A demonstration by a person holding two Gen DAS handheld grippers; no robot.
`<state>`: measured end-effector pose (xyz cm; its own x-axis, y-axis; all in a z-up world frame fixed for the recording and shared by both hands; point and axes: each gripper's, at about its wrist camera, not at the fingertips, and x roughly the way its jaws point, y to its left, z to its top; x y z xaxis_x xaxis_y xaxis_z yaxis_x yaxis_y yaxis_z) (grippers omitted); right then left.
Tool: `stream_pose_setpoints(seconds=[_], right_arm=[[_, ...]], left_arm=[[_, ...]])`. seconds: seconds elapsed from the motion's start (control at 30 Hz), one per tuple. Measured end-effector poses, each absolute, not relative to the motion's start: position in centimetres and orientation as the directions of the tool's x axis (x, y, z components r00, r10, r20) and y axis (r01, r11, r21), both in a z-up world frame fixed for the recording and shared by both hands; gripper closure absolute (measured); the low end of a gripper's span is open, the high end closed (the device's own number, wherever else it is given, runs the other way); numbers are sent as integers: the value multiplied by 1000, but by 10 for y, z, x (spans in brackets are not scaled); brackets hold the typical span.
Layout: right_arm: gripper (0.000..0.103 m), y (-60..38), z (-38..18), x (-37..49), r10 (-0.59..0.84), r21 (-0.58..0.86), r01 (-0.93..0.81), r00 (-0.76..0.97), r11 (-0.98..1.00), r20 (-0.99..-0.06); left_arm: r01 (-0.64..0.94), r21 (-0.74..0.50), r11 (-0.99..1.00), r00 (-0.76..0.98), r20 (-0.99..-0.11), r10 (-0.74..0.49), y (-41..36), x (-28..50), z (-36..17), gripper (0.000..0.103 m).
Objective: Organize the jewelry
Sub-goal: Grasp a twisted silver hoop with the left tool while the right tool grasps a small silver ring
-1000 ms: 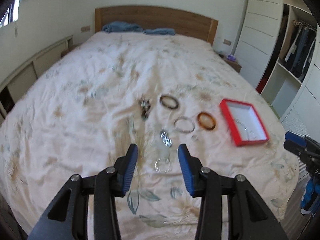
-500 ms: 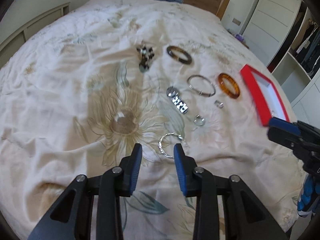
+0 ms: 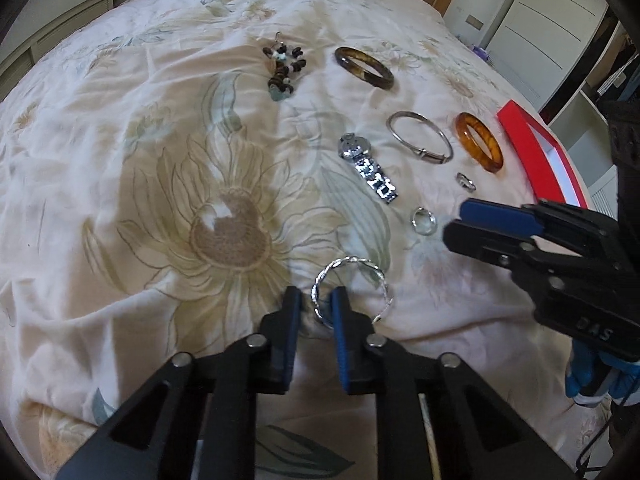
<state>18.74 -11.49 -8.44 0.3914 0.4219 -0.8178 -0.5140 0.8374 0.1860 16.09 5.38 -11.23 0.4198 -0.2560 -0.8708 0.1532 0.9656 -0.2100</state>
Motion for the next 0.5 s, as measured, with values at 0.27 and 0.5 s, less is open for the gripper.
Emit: stream_pose_setpoints(seconds=[0.27,0.5], right_arm=[[71,-98,-106,203,401,162,-534,367,830,-839],[84,-98,-113,200,393,162,-523,368,837,-843]], left_arm=[[138,-250,958,438,-853,-285,61,160,-112,95],[120,-291,949,463,-829,-313,67,155,-105,97]])
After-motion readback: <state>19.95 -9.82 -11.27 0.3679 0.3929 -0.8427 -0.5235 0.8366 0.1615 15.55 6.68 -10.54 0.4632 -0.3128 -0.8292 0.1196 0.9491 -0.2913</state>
